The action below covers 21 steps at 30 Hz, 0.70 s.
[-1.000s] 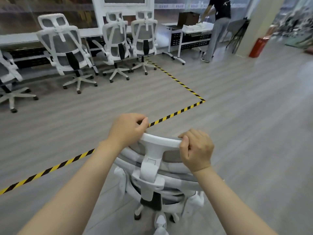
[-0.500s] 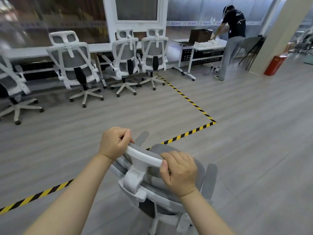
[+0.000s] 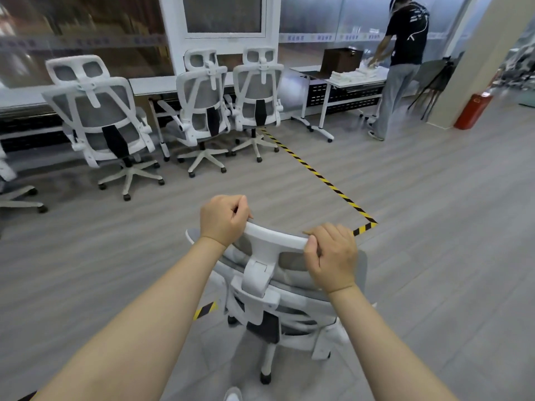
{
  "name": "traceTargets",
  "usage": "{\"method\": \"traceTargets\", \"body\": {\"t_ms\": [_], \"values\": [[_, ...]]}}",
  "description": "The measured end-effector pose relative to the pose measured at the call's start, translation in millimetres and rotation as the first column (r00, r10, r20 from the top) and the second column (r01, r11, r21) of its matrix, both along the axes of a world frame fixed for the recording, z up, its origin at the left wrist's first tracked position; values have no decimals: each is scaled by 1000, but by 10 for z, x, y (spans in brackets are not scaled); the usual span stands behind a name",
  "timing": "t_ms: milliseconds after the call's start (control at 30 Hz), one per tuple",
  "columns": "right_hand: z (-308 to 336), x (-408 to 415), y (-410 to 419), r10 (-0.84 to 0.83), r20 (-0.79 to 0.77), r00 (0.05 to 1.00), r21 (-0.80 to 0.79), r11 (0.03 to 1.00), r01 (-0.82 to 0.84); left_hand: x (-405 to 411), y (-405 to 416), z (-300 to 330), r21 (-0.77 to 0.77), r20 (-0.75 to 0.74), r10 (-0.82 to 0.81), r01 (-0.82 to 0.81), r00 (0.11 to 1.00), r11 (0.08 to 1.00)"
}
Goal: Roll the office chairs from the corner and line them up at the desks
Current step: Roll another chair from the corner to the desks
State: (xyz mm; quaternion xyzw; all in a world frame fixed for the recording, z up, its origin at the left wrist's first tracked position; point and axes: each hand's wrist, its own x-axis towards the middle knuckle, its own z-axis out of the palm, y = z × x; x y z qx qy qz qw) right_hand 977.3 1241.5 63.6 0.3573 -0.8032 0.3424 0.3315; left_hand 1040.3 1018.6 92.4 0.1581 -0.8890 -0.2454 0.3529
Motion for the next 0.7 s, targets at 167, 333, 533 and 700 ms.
{"method": "traceTargets", "body": {"t_ms": [167, 333, 533, 700], "values": [[19, -920, -549, -59, 110, 992, 17, 998, 58, -932, -579, -13, -59, 16, -25, 26, 1000, 998], [22, -1813, -1185, -71, 171, 983, 7, 997, 71, -1803, -1222, -30, -112, 71, -1, 9, 997, 994], [48, -2859, -1911, -51, 155, 987, 16, 999, 49, -2818, -1941, -11, -125, 117, 39, -24, 992, 992], [17, -3787, -2553, 16, 131, 991, -19, 1000, -14, -3639, -2526, 4, -132, 118, 104, -88, 988, 987]]}}
